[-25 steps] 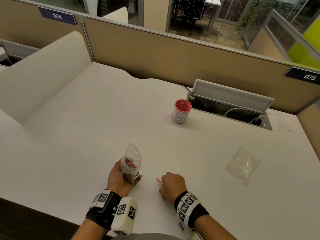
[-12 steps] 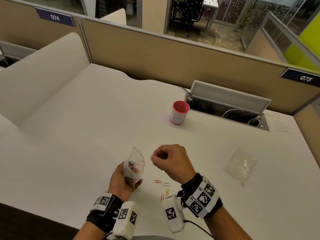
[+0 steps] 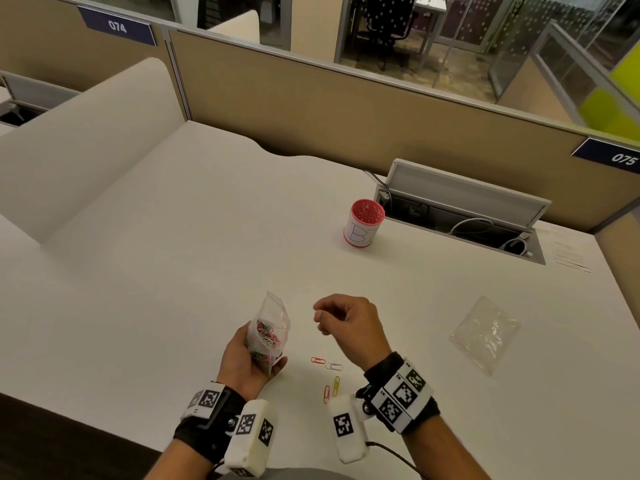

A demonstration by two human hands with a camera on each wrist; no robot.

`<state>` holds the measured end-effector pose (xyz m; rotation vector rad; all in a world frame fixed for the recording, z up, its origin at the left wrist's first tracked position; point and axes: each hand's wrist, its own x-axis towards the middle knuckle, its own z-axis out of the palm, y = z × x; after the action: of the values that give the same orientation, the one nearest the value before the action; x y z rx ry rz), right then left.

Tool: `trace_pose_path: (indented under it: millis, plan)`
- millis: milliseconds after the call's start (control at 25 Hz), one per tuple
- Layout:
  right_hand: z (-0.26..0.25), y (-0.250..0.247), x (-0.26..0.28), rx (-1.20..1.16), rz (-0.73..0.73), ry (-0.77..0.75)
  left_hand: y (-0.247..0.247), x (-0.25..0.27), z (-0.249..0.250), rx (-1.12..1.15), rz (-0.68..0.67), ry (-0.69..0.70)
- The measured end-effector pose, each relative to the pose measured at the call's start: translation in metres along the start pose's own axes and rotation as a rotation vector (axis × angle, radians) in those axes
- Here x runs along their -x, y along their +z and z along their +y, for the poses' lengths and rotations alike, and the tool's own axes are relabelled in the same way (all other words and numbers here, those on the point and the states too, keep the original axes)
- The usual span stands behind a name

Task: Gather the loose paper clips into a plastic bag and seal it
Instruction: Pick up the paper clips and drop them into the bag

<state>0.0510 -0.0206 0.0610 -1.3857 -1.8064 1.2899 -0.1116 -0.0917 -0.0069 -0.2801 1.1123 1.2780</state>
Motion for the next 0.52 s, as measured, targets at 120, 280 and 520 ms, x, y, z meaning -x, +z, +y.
trace_pose_path:
  millis: [120,280,520]
  plan:
    - [0.053,0.003,-0.001,0.585,-0.258,-0.003,0.004,0.002,0.002,0.006,-0.004,0.004]
    - [0.094,0.012,0.008,0.838,-0.578,-0.177,0.001,0.0,0.004,0.007,0.006,0.01]
    - [0.12,0.019,0.031,0.921,-0.453,-0.188,0.0,0.0,0.006,0.026,0.008,0.007]
